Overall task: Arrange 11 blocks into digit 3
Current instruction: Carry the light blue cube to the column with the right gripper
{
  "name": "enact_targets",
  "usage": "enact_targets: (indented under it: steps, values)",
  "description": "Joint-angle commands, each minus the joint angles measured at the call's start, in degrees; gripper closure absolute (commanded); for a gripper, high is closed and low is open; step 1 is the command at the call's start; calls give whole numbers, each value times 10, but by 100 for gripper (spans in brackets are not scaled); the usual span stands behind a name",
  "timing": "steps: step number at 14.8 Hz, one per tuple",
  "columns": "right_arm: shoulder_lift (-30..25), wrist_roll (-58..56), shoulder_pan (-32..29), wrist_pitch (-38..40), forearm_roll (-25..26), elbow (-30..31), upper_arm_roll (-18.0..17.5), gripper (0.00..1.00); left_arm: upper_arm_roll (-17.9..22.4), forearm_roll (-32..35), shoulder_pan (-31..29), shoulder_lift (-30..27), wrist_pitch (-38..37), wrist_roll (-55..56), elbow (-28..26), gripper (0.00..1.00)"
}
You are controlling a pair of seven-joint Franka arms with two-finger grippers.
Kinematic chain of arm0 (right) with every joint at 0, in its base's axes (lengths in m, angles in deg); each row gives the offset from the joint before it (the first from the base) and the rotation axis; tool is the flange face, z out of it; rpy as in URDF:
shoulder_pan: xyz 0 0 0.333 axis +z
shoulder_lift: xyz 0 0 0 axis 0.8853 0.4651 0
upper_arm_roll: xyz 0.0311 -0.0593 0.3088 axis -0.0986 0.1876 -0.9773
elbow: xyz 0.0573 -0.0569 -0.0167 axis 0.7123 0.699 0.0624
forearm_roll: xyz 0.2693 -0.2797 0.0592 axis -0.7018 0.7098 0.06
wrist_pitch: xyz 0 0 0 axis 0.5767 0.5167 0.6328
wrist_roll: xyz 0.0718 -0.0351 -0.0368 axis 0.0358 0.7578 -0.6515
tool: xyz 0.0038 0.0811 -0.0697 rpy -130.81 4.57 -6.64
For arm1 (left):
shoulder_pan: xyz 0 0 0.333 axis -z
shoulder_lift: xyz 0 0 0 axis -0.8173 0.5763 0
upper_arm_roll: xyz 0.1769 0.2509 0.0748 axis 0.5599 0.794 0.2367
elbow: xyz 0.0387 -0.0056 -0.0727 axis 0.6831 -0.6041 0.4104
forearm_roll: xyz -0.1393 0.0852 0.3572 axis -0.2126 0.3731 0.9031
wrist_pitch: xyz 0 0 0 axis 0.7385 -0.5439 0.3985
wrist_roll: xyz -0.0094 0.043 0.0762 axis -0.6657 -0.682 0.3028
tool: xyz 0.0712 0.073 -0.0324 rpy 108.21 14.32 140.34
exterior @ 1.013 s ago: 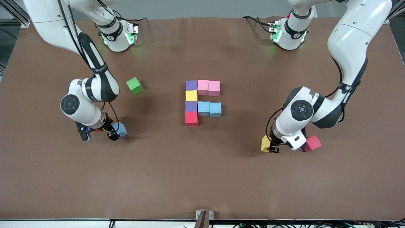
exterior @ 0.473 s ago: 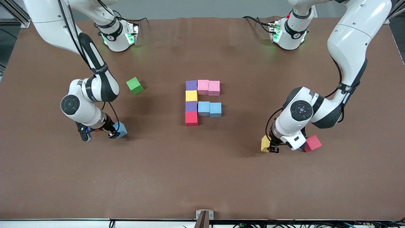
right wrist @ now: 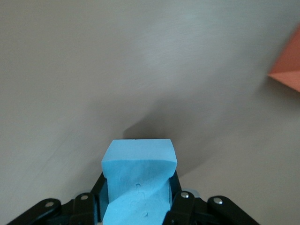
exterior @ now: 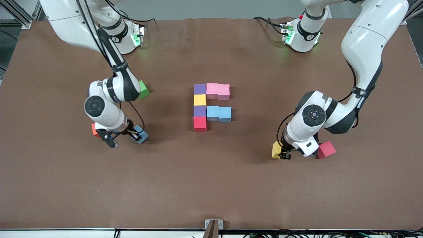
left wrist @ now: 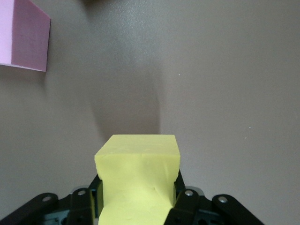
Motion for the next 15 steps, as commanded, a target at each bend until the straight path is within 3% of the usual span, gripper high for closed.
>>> enact_targets:
  steps: [1,5,9,15]
  values:
    - [15,-115,31,26,-7,-45,3,100,-1,-7,3,4,-8,1,9,58]
    - [61,-215,82,58,-6,-132,3,100,0,-7,3,4,-9,0,9,58]
    - [144,-217,124,96,-1,-268,3,100,0,-6,4,8,-9,0,9,58]
    - [209,-211,160,126,0,-372,3,100,0,-5,3,7,-8,-1,9,58]
